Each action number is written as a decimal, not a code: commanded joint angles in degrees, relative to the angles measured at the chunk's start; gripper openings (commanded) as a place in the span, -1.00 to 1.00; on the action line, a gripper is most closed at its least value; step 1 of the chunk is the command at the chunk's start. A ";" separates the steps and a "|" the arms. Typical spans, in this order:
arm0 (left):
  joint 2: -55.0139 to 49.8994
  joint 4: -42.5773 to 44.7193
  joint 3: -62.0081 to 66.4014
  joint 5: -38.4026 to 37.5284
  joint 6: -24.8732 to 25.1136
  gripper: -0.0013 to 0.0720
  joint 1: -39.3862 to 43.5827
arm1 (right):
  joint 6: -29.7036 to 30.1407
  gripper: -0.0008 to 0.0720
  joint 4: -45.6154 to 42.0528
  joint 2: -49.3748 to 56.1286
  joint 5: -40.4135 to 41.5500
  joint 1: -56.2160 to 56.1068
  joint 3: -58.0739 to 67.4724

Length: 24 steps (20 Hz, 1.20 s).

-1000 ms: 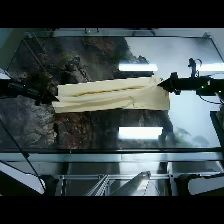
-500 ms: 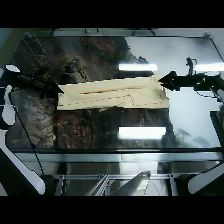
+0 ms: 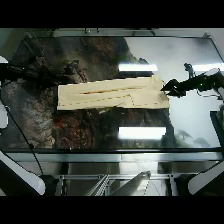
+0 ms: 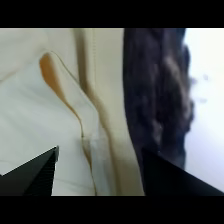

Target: Fold the shirts.

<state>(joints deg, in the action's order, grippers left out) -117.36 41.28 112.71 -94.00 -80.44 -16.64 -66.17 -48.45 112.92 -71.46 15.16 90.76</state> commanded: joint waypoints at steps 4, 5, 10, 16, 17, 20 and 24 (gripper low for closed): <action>0.28 8.13 -0.42 7.48 2.45 -0.24 15.87 | -3.04 -0.24 2.38 2.34 4.00 -5.53 0.07; -0.48 10.71 -0.42 9.62 2.64 -0.58 19.43 | -3.04 -0.44 4.31 2.58 4.02 -5.53 0.07; -8.09 17.86 2.54 19.17 2.86 -0.95 33.46 | -0.61 -0.93 10.10 2.27 -0.20 -4.92 0.15; -14.23 22.12 7.02 21.09 -0.07 -0.95 38.64 | -0.63 -0.93 10.16 -5.66 -9.05 -3.23 0.17; -14.23 20.17 5.92 20.68 -0.04 -0.94 38.64 | -0.66 -0.93 10.23 -7.67 -9.60 -3.21 0.17; -14.16 13.60 4.61 17.09 0.17 -0.95 39.26 | -0.07 -0.93 16.28 -13.46 -10.75 -3.96 0.20; -9.42 13.25 4.74 13.77 0.94 -0.94 39.36 | 0.15 -0.93 20.70 -17.16 -7.10 -10.88 0.48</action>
<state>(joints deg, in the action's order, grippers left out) -129.64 54.76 117.49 -77.69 -79.96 22.79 -66.19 -31.35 98.54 -80.64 8.27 91.09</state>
